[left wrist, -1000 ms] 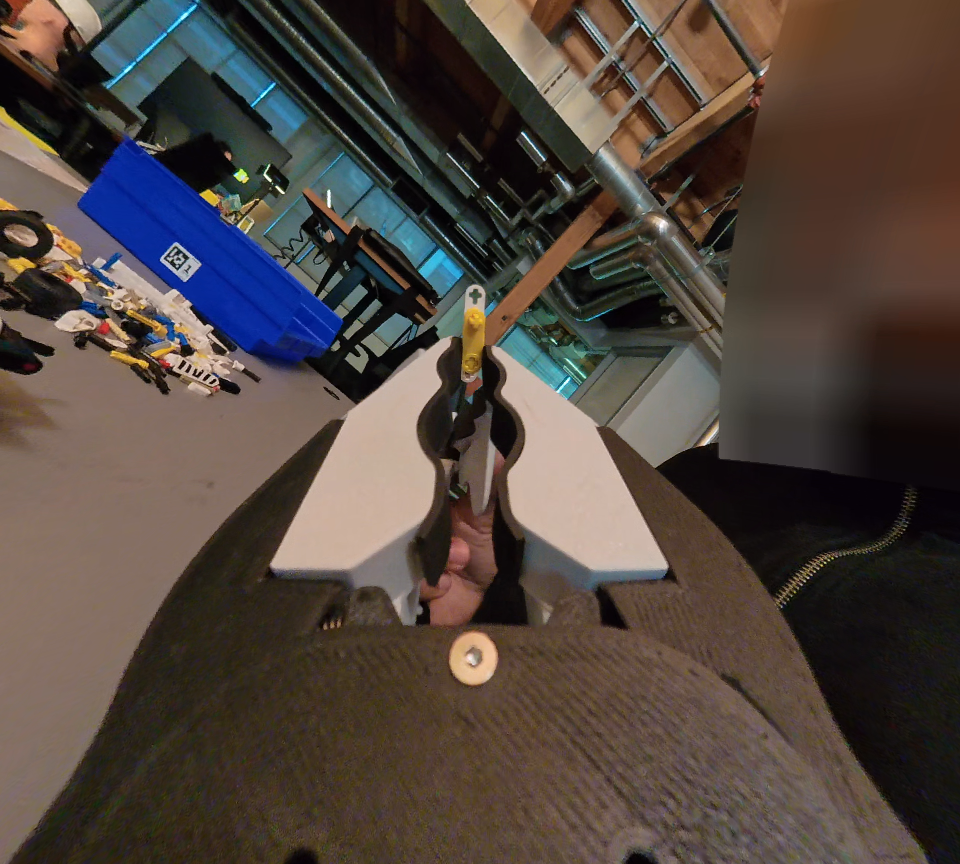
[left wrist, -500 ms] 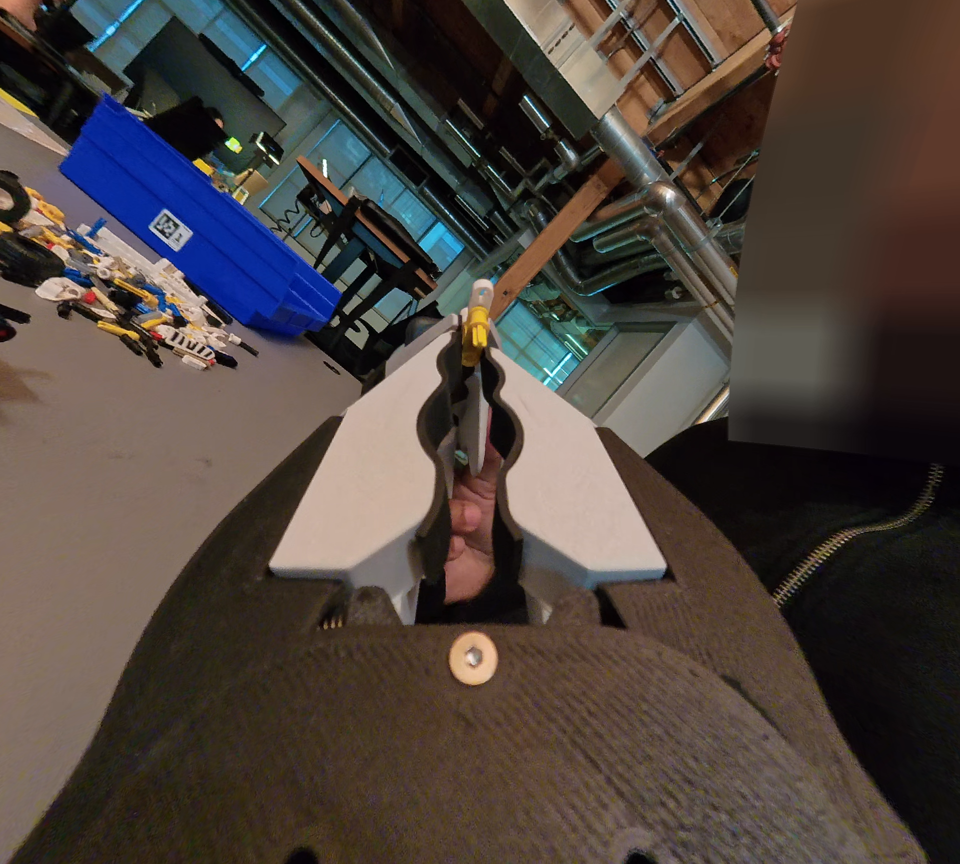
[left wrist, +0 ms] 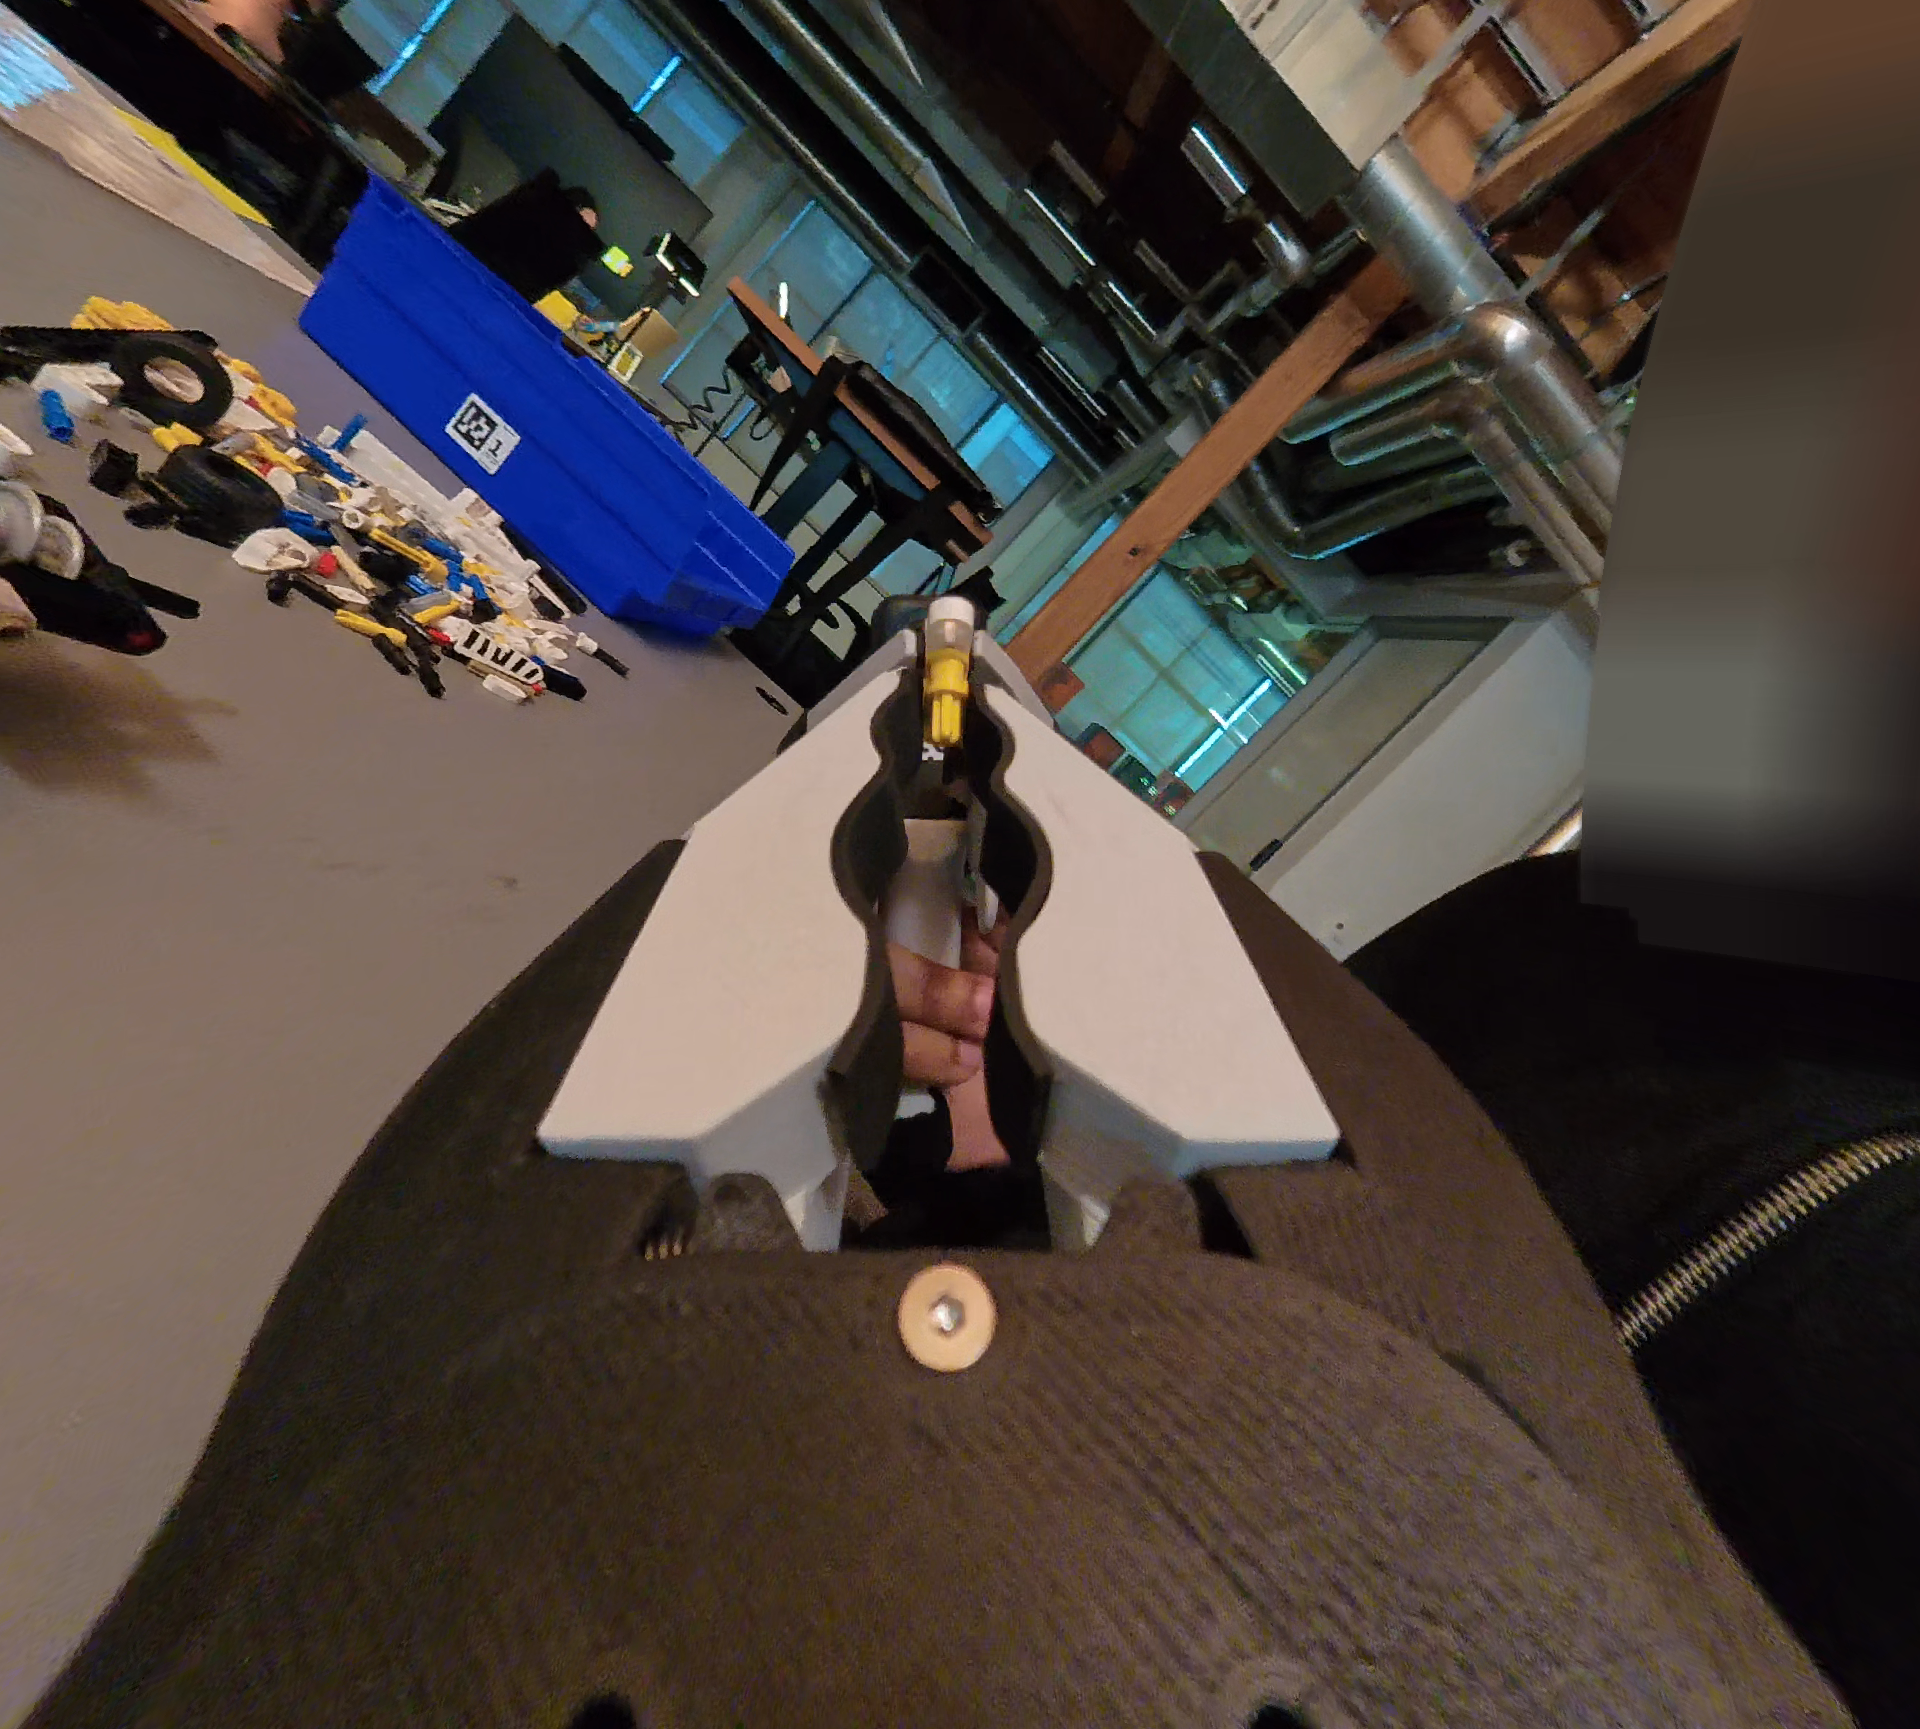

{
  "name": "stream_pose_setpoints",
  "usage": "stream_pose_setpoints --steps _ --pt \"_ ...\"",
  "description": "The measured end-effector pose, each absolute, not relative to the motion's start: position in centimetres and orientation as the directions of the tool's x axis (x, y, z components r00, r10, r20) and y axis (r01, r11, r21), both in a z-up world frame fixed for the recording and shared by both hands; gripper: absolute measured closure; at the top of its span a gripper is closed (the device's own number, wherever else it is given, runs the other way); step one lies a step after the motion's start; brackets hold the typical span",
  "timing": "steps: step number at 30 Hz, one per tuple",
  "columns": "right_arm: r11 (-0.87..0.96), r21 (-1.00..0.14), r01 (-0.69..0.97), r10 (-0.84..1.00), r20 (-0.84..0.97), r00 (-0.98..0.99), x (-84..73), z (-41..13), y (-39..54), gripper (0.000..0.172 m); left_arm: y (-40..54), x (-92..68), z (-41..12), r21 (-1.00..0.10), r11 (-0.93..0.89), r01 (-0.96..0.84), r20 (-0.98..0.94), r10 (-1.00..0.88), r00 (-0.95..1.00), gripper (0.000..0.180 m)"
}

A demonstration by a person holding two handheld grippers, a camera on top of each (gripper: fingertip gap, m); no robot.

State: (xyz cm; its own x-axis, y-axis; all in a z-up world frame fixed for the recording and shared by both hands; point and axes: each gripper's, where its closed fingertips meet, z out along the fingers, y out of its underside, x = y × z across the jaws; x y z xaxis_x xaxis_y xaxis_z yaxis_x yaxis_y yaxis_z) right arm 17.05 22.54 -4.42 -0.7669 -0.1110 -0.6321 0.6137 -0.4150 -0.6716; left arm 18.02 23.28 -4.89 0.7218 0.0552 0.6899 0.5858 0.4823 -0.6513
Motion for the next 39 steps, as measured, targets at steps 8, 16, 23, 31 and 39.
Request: stream_pose_setpoints --steps 8,16,23,31,39 --pt "-0.702 -0.468 0.536 -0.097 -0.683 -0.724 11.5 -1.5 31.1 0.167 22.2 18.3 -7.6 -0.549 0.539 0.638 0.781 0.058 0.622 0.174" --pt "-0.575 -0.633 0.518 0.038 -0.654 -0.756 11.2 -2.9 30.1 0.167 24.0 15.6 -11.5 -0.727 0.17 0.665 0.669 0.394 0.631 0.174" --pt "-0.486 -0.687 0.54 0.131 -0.668 -0.732 10.4 -6.3 29.7 0.167 24.7 12.8 -17.4 -0.68 -0.2 0.705 0.476 0.611 0.633 0.173" --pt "-0.345 -0.827 0.444 0.294 -0.544 -0.786 10.5 -7.9 28.8 0.167 23.8 10.2 -15.4 -0.741 -0.074 0.668 0.462 0.665 0.586 0.131" --pt "-0.334 -0.787 0.518 0.154 -0.588 -0.794 11.8 -7.6 27.0 0.167 28.1 13.5 -10.9 -0.818 -0.055 0.573 0.491 0.452 0.745 0.142"
